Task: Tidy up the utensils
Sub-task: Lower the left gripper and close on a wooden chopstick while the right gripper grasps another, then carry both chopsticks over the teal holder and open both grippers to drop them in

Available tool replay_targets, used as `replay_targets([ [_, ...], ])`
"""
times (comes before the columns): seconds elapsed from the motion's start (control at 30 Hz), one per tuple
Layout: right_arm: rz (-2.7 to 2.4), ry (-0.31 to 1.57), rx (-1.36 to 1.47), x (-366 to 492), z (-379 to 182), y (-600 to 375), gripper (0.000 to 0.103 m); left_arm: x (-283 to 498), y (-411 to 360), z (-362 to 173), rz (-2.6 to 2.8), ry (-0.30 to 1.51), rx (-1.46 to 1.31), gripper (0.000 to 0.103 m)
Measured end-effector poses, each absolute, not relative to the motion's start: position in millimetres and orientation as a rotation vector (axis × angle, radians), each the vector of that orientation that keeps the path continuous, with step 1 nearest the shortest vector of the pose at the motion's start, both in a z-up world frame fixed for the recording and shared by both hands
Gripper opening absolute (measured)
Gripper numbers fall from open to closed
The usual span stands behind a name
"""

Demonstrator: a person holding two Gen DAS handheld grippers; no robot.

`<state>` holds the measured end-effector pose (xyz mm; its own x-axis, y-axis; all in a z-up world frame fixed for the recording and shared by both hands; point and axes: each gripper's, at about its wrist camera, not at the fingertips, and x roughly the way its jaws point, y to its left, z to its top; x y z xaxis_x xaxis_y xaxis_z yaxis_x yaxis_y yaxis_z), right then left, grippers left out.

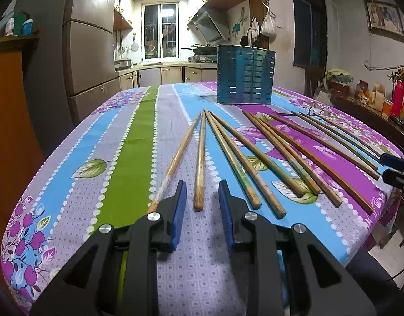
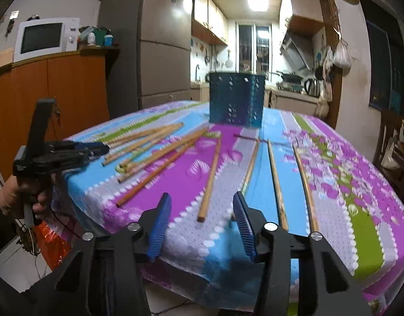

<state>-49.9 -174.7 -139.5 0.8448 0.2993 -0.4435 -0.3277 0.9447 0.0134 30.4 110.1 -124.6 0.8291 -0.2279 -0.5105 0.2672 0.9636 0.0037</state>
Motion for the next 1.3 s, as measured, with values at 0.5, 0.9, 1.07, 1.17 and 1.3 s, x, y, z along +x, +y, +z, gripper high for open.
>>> replay_targets([
  [0.5,0.325,0.460,-0.096,-46,-147,-160,0.028,29,108,-127,-0.248,0.506,0.079,0.024],
  [0.9,0.321,0.467,-0.042,-48,-151,-163,0.021,24,108,-130,-0.207,0.478,0.084,0.006],
  [1.07,0.317,0.443,-0.025,-50,-150,-163,0.010,20,107,-130,-0.185,0.465,0.079,0.005],
  [1.17,0.309,0.401,-0.017,-56,-140,-166,0.009,14,104,-126,-0.191,0.458,0.080,0.005],
  [1.3,0.296,0.348,-0.026,-64,-121,-170,0.009,2,100,-110,-0.203,0.414,0.080,0.005],
])
